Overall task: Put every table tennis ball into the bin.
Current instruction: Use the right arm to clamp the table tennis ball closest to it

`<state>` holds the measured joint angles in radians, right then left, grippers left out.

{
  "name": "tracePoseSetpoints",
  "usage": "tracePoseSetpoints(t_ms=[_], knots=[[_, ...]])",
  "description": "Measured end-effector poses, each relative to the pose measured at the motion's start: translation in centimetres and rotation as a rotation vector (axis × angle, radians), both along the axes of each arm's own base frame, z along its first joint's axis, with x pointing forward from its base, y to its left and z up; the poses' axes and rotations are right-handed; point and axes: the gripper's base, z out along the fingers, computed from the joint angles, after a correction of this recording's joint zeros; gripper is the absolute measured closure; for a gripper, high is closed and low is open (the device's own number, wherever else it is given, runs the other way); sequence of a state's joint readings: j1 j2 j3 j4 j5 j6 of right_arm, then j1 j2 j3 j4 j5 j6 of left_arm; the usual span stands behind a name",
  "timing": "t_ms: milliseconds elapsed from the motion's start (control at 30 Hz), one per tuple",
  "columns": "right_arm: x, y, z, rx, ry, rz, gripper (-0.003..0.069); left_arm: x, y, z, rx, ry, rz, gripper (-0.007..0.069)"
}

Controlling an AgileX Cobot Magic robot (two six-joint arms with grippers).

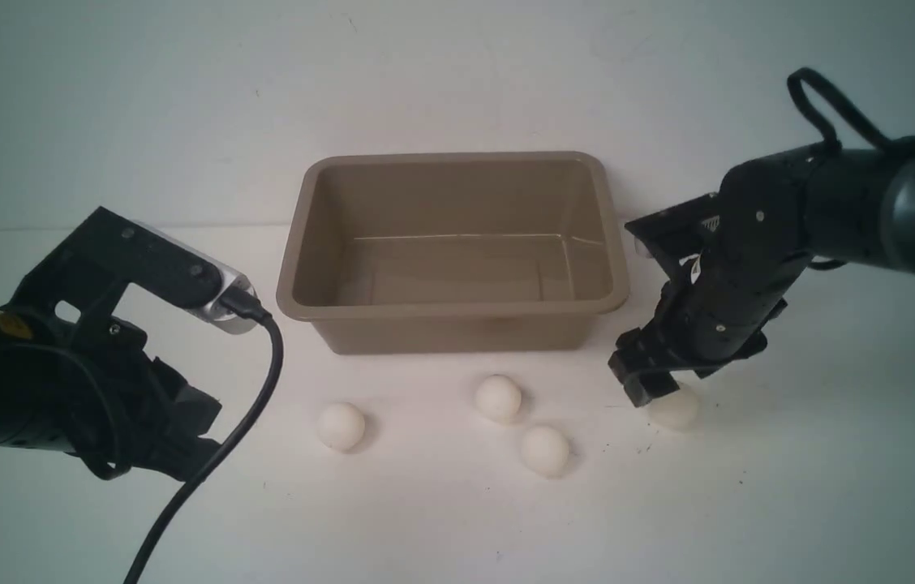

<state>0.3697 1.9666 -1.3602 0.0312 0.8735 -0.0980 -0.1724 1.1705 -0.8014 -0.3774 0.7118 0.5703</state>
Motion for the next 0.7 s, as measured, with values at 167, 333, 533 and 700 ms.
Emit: tracePoseSetpoints(t_ms=[167,333,533,700], knots=[[0.2,0.1,-1.7,-0.019,0.038,0.002,0.0126,0.0,0.0,0.0,0.000,0.000,0.000,0.0605],[0.7,0.2,-3.2,-0.030,0.066,0.002,0.0168,0.0,0.0,0.0,0.001,0.000,0.000,0.0605],[1.3,0.1,-2.3,-0.078,0.069,0.008,0.0307,0.0,0.0,0.0,0.001,0.001,-0.001,0.0605],[2.3,0.1,0.6,-0.125,0.081,0.015,0.0307,0.0,0.0,0.0,0.001,0.001,-0.001,0.0605]])
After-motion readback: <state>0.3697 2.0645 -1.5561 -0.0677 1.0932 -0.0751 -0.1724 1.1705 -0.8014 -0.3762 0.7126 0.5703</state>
